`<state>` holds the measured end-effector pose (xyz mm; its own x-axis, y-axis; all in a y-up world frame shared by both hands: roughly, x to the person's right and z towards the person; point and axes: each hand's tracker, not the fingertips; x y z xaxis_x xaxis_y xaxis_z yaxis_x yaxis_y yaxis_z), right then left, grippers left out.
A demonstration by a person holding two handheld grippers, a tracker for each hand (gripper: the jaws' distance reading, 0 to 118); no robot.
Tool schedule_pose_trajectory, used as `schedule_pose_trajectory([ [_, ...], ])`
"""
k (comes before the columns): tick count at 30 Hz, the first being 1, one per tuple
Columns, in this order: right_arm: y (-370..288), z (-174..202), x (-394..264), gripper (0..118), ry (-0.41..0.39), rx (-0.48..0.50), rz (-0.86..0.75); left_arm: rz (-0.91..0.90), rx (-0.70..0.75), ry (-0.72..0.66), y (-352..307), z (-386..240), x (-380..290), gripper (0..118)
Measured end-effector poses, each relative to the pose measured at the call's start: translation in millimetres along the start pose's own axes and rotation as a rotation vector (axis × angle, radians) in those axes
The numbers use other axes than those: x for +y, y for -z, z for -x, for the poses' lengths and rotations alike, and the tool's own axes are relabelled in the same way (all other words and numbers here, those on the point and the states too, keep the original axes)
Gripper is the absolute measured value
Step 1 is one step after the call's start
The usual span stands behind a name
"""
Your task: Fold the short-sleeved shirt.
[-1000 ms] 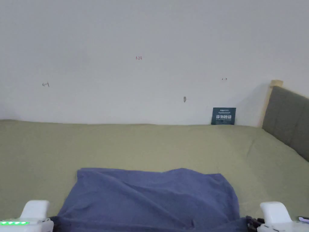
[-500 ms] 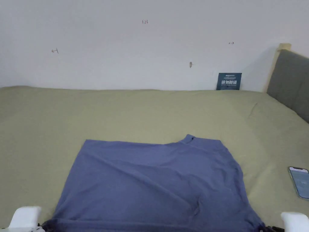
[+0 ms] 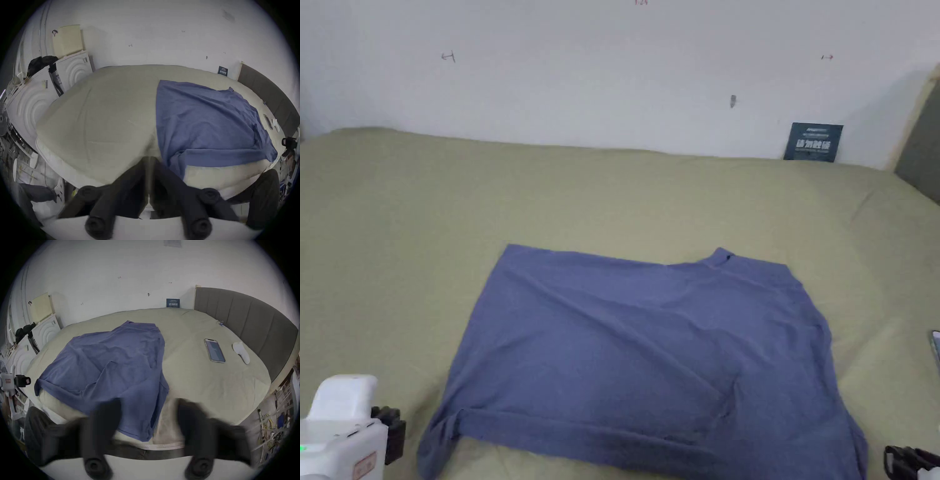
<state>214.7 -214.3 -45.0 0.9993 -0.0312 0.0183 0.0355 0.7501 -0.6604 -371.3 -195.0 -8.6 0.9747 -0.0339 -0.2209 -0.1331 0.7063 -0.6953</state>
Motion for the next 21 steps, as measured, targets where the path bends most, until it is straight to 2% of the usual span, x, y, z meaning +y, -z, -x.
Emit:
schedule_pose_trajectory([
  [2, 3.9, -6.1, 6.4, 0, 0.025, 0.038, 0.029, 0.007, 0.003, -0.008, 6.1, 2.6, -1.7, 0],
  [5, 1.5, -4.2, 2.4, 0, 0.023, 0.020, 0.028, 0.035, -0.061, -0.048, 12.2, 1.4, -2.5, 0],
  [6, 3.1, -4.3, 3.4, 0, 0.015, 0.019, 0.034, 0.043, -0.082, -0.057, 14.6, 4.5, -2.9, 6],
  [7, 4.5, -4.3, 4.3, 0, 0.014, 0.018, 0.035, 0.050, -0.108, -0.064, 17.5, 3.4, -1.9, 40],
  [8, 3.6, -2.6, -1.2, 0, 0.014, 0.022, 0.041, 0.048, -0.142, -0.066, 20.5, 1.0, -1.2, 80],
  [9, 4.5, -1.8, -1.8, 0, 0.014, 0.025, 0.045, 0.057, -0.132, -0.062, 24.8, -2.1, -0.6, 110],
  [10, 5.6, -0.8, -1.4, 0, 0.013, 0.023, 0.046, 0.083, -0.126, -0.038, 27.2, -4.8, -2.5, 116],
  [13, 5.6, -0.3, -6.2, 0, -0.003, 0.028, 0.057, 0.134, -0.117, 0.039, 42.6, -16.8, -6.5, 116],
  [16, 9.0, 0.4, -8.6, 0, -0.009, 0.033, 0.073, 0.172, -0.093, 0.061, 57.9, -24.1, -7.8, 114],
  [17, 9.5, 1.1, -10.1, 0, -0.015, 0.033, 0.078, 0.187, -0.091, 0.080, 61.9, -27.1, -6.8, 111],
  [18, 10.1, 1.7, -10.2, 0, -0.017, 0.031, 0.080, 0.177, -0.085, 0.081, 60.9, -25.4, -6.6, 101],
  [19, 10.1, 1.8, -10.1, 0, -0.017, 0.033, 0.083, 0.167, -0.077, 0.081, 59.4, -25.4, -5.6, 57],
  [20, 9.1, 1.0, -14.1, 0, -0.015, 0.036, 0.086, 0.157, -0.072, 0.066, 60.0, -25.0, -5.2, 5],
  [21, 9.1, 1.2, -14.8, 0, -0.016, 0.041, 0.091, 0.120, -0.051, 0.050, 59.8, -23.1, -4.2, 1],
])
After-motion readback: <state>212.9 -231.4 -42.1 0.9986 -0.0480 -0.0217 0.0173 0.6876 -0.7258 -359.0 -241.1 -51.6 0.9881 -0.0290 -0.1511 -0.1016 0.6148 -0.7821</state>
